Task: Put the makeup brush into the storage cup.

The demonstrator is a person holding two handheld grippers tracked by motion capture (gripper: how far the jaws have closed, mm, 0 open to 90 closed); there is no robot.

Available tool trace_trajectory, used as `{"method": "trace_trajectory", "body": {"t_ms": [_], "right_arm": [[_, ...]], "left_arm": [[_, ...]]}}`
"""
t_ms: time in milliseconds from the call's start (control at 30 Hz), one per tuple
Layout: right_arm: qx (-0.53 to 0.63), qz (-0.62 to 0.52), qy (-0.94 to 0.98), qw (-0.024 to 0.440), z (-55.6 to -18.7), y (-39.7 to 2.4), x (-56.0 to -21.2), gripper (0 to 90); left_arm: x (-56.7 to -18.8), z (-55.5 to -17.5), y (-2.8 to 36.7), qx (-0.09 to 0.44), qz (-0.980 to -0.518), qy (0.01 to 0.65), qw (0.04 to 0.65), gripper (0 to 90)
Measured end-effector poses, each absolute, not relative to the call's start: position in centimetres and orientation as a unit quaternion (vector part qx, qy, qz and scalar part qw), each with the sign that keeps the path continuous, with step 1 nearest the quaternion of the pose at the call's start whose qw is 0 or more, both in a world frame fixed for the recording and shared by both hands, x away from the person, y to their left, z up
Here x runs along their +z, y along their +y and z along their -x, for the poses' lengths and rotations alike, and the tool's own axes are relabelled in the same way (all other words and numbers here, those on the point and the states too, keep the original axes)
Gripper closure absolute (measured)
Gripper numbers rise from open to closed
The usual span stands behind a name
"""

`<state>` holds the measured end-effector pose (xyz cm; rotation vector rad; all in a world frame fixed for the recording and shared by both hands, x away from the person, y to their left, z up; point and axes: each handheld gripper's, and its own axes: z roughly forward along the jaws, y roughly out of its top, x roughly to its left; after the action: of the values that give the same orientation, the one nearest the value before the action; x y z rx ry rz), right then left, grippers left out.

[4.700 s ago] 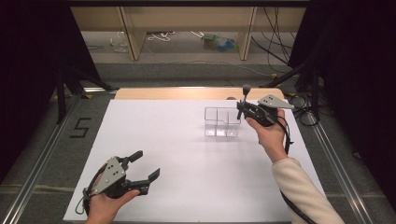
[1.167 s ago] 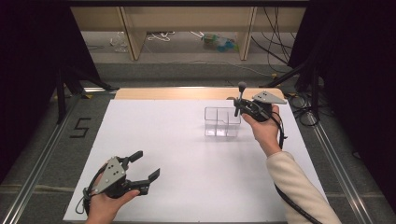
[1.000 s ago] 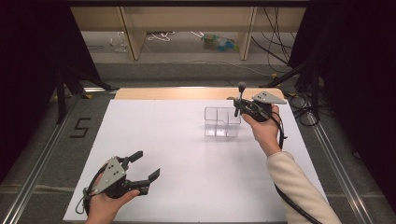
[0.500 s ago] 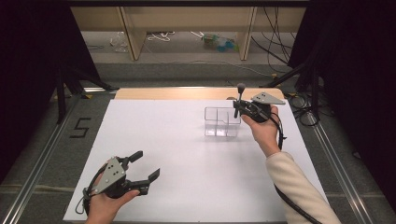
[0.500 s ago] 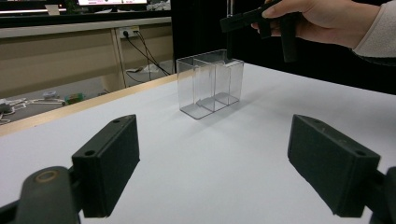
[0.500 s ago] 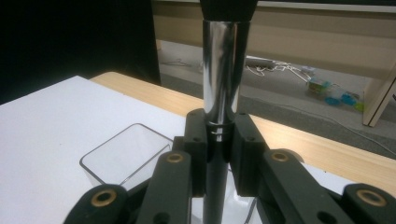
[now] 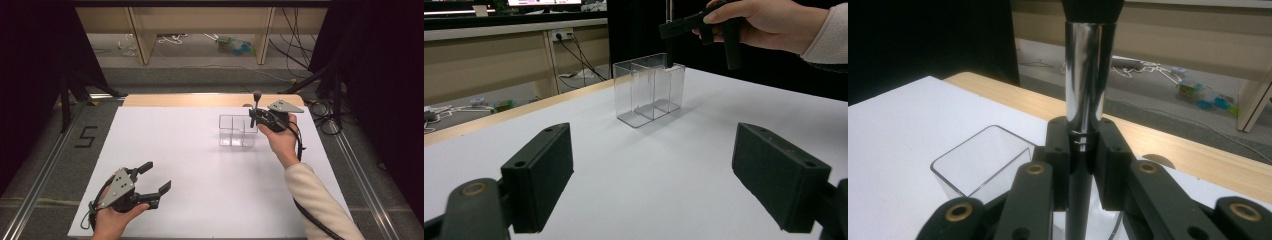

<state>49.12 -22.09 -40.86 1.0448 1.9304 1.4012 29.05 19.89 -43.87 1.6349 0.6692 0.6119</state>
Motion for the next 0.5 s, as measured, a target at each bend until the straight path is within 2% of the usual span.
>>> {"method": "trace_trajectory", "body": {"t_ms": [433, 500], "right_arm": [[0.518, -0.391, 0.716, 0.257, -49.15, -21.97, -41.19, 79.4], [0.517, -0.383, 0.717, 0.267, -49.30, -22.07, -41.26, 79.4]], "left_arm": [[-43.89, -29.01, 19.85, 0.260, -0.701, 0.293, 0.596, 16.8], [-43.90, -29.02, 19.85, 0.260, -0.701, 0.292, 0.596, 16.8]]}}
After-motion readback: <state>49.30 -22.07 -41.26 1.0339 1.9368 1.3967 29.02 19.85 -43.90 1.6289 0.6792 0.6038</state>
